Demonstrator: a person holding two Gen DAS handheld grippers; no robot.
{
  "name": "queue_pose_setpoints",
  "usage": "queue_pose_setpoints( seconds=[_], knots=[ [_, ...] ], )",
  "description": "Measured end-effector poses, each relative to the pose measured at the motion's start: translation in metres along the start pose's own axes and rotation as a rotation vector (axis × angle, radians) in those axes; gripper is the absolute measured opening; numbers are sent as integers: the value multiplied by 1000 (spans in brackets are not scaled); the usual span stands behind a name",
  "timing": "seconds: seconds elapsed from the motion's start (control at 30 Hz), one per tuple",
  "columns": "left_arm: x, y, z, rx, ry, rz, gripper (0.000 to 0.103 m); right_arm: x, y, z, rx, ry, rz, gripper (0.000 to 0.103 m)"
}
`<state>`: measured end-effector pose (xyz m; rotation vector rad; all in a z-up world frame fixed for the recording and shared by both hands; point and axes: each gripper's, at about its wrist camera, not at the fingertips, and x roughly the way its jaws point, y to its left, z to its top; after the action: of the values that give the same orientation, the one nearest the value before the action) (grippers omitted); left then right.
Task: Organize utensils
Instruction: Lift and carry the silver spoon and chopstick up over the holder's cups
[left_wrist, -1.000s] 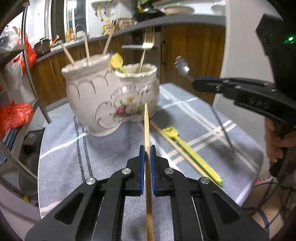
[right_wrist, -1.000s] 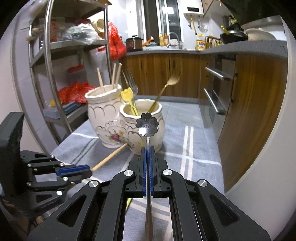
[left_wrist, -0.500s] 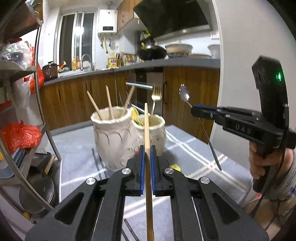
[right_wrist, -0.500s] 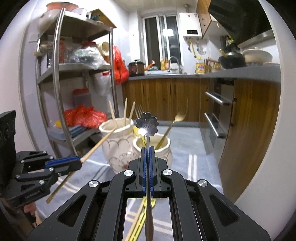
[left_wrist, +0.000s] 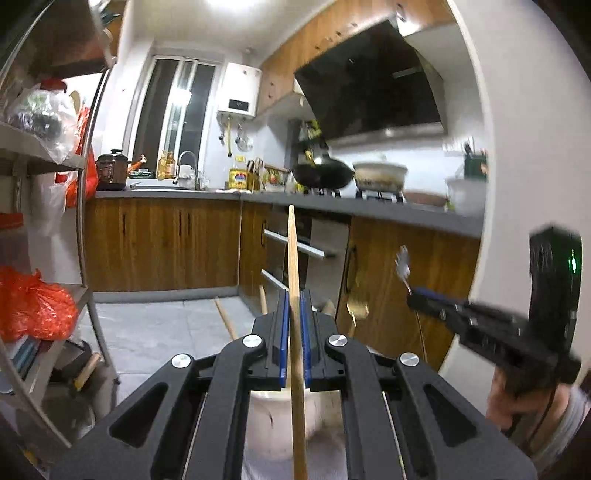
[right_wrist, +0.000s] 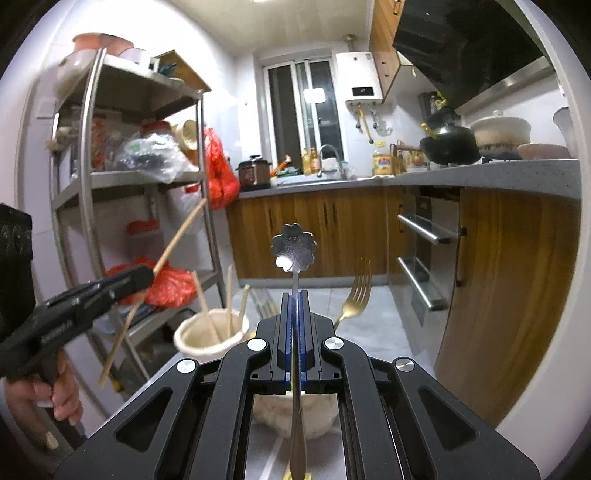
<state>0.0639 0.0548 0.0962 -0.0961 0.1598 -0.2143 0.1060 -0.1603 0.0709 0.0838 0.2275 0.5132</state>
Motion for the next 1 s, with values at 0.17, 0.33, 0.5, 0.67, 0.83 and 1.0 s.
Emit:
queue_pose_setpoints(
  seconds=[0.17,0.33,0.5,0.67,0.83,1.0],
  knots=[
    [22,15,12,-46,-67,7,5,16,-8,12,70,-62,-20,4],
    [43,12,14,-30,-105,33,5,28,-14,22,142,-139,-46,4],
    [59,8,8,-15,-126,66,5,49,-10,17,148,-144,-49,4],
    [72,7,-3,12,-126,96,5,69,-4,6,114,-109,-51,4],
    [68,9,-13,27,-124,77,5,75,5,-1,63,-63,-61,4],
    [48,13,-20,41,-118,66,5,62,6,-7,44,-48,-78,4]
  ],
)
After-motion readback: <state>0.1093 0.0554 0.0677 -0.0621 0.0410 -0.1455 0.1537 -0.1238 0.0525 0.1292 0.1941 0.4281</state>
